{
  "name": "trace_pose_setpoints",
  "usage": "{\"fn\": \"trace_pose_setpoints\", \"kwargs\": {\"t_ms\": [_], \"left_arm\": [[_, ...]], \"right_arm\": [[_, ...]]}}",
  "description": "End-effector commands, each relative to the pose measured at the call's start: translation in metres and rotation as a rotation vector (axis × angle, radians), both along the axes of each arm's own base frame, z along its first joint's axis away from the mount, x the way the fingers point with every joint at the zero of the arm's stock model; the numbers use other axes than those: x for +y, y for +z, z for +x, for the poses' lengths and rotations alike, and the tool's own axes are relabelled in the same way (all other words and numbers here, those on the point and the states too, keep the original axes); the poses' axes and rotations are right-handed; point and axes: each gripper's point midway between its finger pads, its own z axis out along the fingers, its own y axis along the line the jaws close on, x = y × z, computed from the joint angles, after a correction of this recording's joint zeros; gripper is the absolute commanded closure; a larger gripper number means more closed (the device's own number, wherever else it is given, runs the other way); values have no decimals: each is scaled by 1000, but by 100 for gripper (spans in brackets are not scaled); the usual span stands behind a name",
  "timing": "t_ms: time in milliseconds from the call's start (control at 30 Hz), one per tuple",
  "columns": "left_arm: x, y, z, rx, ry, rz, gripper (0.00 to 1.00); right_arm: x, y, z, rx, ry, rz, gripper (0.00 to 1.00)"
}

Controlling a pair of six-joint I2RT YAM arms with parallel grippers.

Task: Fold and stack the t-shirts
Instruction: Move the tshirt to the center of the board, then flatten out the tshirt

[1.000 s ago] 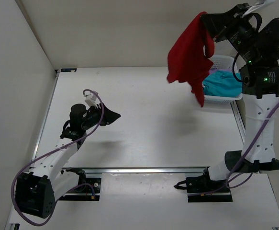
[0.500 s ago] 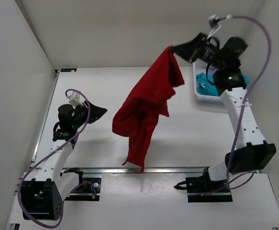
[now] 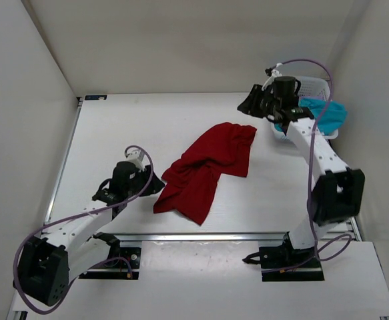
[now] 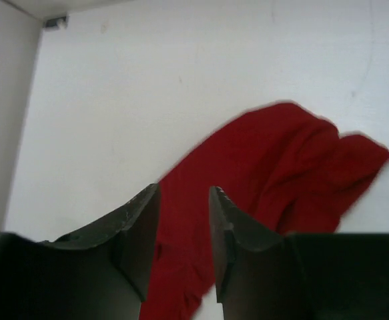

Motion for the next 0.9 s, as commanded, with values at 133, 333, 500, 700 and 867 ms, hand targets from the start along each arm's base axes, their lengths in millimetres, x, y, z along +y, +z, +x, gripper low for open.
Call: {"fn": "trace_pose_setpoints", "kwargs": {"t_ms": [133,333,500,700,867], "left_arm": [[26,-55,-32,130,49,139,37],[10,-93,-69,259,-67,212,29],[-5,-103,-65,276,-96,193,64],[3,-78,-12,189,53,110,100],[12,-48,41,112,178,59,100]], "right_arm": [[-43,-88,-96,136,-142,-236,96],[-66,-158,-153,312,-213,-293,68],[-50,-197,-169,387,-218,-236,59],[-41,-213,-158,380,-225,-196,56],[-38,-223,-143,383,-235,-186,56]]}}
